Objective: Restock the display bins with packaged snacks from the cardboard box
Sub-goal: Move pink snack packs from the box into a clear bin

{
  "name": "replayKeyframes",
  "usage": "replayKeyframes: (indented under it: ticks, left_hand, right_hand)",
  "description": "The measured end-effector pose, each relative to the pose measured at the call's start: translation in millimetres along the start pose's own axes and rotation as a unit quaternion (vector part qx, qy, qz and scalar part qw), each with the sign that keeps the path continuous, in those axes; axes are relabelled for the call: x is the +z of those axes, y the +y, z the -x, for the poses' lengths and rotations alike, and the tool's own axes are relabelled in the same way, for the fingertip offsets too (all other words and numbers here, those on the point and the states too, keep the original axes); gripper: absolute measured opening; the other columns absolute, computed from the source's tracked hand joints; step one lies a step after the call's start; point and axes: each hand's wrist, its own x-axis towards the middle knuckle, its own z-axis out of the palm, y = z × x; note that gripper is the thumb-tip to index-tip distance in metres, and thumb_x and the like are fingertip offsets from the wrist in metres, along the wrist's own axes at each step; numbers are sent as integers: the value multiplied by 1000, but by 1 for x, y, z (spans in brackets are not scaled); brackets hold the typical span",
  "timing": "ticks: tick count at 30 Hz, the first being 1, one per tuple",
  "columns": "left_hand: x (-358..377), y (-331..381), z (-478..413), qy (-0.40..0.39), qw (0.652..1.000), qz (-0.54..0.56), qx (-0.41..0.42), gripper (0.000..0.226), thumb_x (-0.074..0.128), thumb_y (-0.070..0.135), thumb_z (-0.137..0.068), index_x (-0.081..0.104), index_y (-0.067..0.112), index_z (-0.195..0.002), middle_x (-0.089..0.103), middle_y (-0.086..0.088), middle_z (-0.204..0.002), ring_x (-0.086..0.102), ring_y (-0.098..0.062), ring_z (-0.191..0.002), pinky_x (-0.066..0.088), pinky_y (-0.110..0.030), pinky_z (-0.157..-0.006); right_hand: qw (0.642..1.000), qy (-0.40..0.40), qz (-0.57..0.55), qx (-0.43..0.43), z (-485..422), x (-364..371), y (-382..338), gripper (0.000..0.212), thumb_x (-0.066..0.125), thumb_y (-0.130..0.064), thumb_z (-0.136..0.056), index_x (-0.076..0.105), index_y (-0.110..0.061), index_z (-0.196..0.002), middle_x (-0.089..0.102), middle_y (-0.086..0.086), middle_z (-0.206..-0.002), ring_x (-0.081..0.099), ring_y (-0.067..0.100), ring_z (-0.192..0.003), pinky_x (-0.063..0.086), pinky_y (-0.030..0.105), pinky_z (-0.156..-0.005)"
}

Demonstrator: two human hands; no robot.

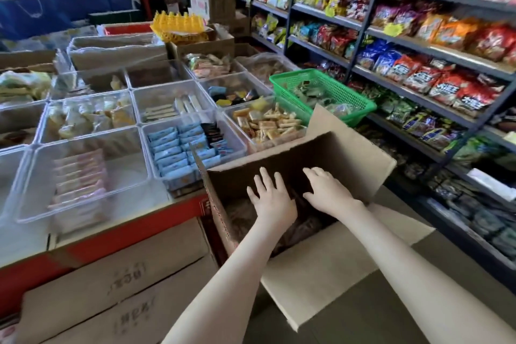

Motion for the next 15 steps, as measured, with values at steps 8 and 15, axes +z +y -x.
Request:
replayKeyframes:
  ticks: [8, 15]
  left_hand:
    - [97, -8, -84, -115, 987, 64, -90, 71, 42, 15, -96, -1, 9, -151, -17, -15, -157, -3, -35, -146, 9, -43, -119]
    - [161, -32, -138, -134, 945, 200, -220, 61, 48, 26, -91, 30, 8, -146, 33, -11, -150, 34, -29, -137, 31, -32, -110]
  right_hand:
    - [993, -119, -9, -3, -83, 70, 62, 66, 54, -24, -93, 20, -15, -149, 32, 10, -145, 37, 32, -131, 38, 43, -105]
    - [949, -258, -180, -33, -171, 133, 93, 71, 63, -39, -85, 30, -33, -147, 17, 1, -158, 30, 18, -140, 29, 28, -113]
